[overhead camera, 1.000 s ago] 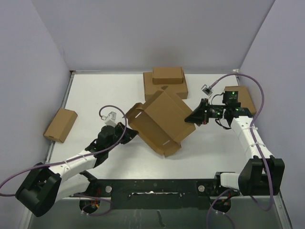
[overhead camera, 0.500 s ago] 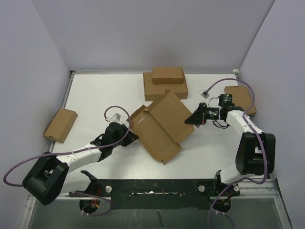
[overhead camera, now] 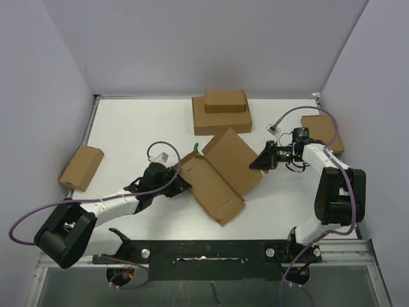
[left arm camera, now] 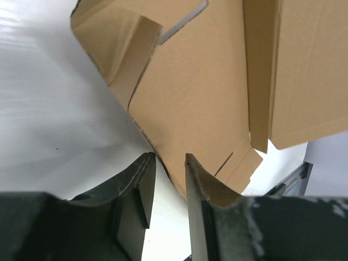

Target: Fold the paper box

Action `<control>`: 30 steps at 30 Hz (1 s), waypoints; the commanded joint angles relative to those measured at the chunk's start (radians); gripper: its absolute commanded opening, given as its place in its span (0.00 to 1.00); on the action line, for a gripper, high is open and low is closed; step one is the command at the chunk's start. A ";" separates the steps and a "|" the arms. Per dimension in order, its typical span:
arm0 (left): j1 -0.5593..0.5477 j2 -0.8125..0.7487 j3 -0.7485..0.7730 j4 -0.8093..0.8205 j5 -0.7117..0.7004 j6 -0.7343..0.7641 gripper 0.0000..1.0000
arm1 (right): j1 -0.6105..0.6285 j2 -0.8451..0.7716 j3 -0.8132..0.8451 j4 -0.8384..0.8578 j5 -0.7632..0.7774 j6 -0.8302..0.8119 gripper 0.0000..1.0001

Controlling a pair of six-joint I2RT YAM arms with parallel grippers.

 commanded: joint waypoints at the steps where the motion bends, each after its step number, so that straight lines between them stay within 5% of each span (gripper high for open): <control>1: -0.008 -0.035 0.044 0.045 0.083 0.068 0.31 | -0.026 0.026 0.094 -0.167 -0.023 -0.179 0.00; 8: 0.007 -0.106 0.086 -0.041 0.179 0.219 0.46 | -0.097 -0.015 0.153 -0.353 -0.014 -0.368 0.00; 16: 0.054 -0.294 0.174 -0.290 0.186 0.408 0.49 | -0.107 -0.019 0.167 -0.383 0.027 -0.400 0.00; 20: 0.102 -0.377 0.185 -0.250 0.231 0.451 0.50 | -0.106 -0.024 0.168 -0.385 0.025 -0.401 0.00; 30: 0.103 -0.099 0.321 -0.112 0.281 0.364 0.34 | -0.108 -0.046 0.168 -0.385 0.022 -0.406 0.00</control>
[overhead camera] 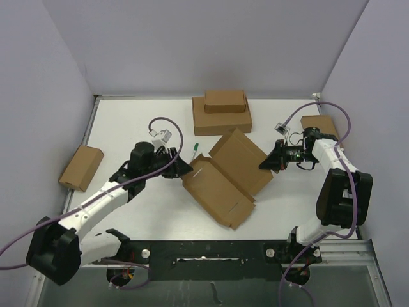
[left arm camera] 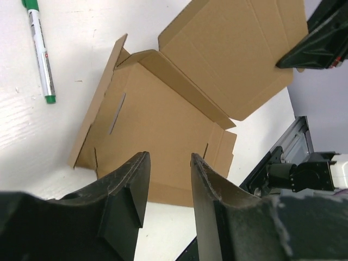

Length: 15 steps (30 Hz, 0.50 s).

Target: Fold the paper box

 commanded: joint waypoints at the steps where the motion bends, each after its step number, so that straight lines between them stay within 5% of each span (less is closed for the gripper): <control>1: -0.015 0.124 0.120 0.091 0.021 -0.022 0.33 | -0.004 -0.056 0.041 -0.005 -0.023 -0.023 0.00; 15: -0.029 0.360 0.234 0.097 -0.085 0.005 0.33 | -0.004 -0.067 0.042 -0.010 -0.039 -0.025 0.00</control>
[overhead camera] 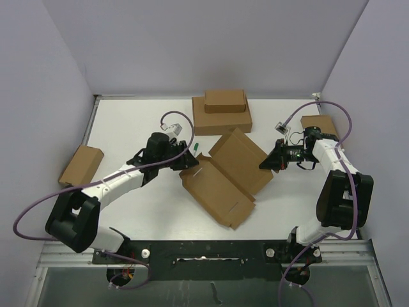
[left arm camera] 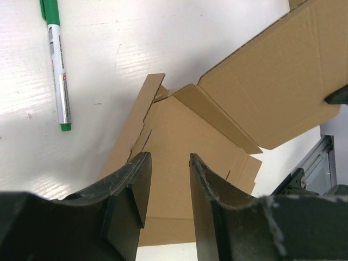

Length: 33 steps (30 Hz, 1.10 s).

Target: Fold the paper box

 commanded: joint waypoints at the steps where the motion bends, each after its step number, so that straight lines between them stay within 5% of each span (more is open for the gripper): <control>1: -0.001 0.058 0.070 0.077 -0.004 0.014 0.34 | -0.004 -0.050 0.041 -0.006 -0.040 -0.018 0.00; 19: 0.038 0.178 0.096 0.216 0.044 0.018 0.43 | 0.005 -0.048 0.041 -0.017 -0.062 -0.032 0.00; 33: 0.038 0.247 0.133 0.237 0.001 -0.037 0.31 | 0.009 -0.049 0.042 -0.021 -0.066 -0.037 0.00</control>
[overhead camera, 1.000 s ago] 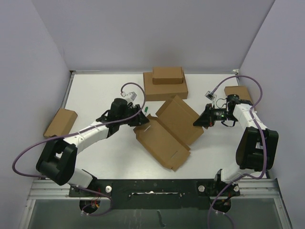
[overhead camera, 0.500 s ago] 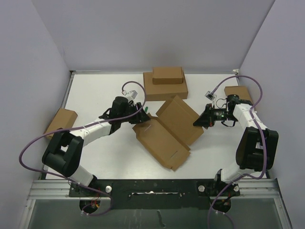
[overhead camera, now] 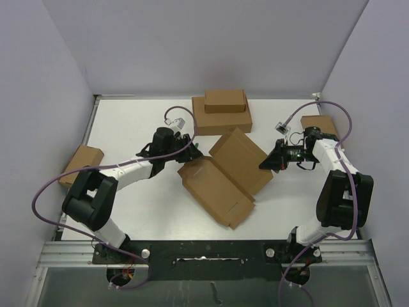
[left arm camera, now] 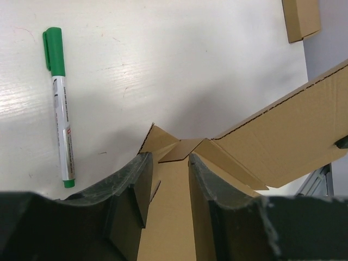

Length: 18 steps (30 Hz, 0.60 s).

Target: Fold the paper box

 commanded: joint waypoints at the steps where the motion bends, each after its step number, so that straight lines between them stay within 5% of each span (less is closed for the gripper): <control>1: 0.006 0.032 0.057 0.055 -0.017 -0.011 0.31 | 0.008 -0.048 0.040 -0.007 -0.054 -0.026 0.00; 18: 0.023 0.066 0.078 0.055 -0.005 -0.057 0.31 | 0.013 -0.046 0.042 -0.010 -0.054 -0.031 0.00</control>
